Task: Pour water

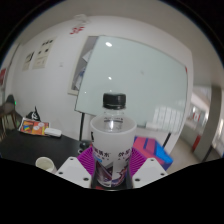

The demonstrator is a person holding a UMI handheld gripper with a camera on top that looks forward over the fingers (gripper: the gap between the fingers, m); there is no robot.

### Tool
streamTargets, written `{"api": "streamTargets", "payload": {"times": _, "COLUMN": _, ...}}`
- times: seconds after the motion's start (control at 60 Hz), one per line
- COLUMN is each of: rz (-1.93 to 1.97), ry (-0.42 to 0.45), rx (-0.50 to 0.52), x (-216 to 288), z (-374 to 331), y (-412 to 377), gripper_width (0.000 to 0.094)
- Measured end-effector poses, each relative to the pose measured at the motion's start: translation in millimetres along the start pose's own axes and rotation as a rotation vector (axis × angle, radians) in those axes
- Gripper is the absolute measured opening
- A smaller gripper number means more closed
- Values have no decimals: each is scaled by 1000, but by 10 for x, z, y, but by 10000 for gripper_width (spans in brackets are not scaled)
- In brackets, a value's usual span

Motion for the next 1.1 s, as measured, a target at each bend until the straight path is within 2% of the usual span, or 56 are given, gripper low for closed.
{"api": "streamTargets", "payload": {"times": 0.1, "rz": 121, "ry": -73, "rx": -3, "x": -581, "z": -42, "y": 7, "gripper_width": 386}}
{"api": "streamTargets", "payload": {"times": 0.233, "rz": 201, "ry": -128, "rx": 56, "x": -1224, "z": 132, "y": -42, "gripper_width": 385}}
{"api": "streamTargets", "payload": {"times": 0.417, "rz": 216, "ry": -146, "rx": 92, "x": -1753, "z": 188, "y": -382, "gripper_width": 390}}
{"api": "streamTargets", "payload": {"times": 0.45, "rz": 215, "ry": -100, "rx": 85, "x": -1710, "z": 222, "y": -384, "gripper_width": 390}}
{"api": "streamTargets", "payload": {"times": 0.567, "rz": 213, "ry": -71, "rx": 72, "x": -1704, "z": 212, "y": -372, "gripper_width": 400}}
{"api": "streamTargets", "payload": {"times": 0.617, "rz": 205, "ry": -60, "rx": 69, "x": -1694, "z": 214, "y": -369, "gripper_width": 452}}
{"api": "streamTargets", "payload": {"times": 0.7, "rz": 198, "ry": -74, "rx": 67, "x": -1709, "z": 208, "y": -368, "gripper_width": 562}}
{"api": "streamTargets", "payload": {"times": 0.783, "rz": 197, "ry": -149, "rx": 68, "x": -1795, "z": 125, "y": -378, "gripper_width": 866}}
{"api": "streamTargets", "payload": {"times": 0.833, "rz": 207, "ry": -168, "rx": 48, "x": -1788, "z": 63, "y": -335, "gripper_width": 828}}
{"api": "streamTargets", "payload": {"times": 0.967, "rz": 158, "ry": -190, "rx": -9, "x": -1620, "z": -330, "y": -259, "gripper_width": 847}}
{"api": "streamTargets", "payload": {"times": 1.1, "rz": 158, "ry": -198, "rx": -23, "x": -1320, "z": -1033, "y": -386, "gripper_width": 847}}
Point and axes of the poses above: the point between the fingertips, and its own axes, seen from behind it with the camera up: y to the right, x up, z forward, the way the camera looks, the point moved 1 cm from there along -z, backward, against the way the camera looks, and after that the axes turned 7 degrees about y, right-handed, at the moved point
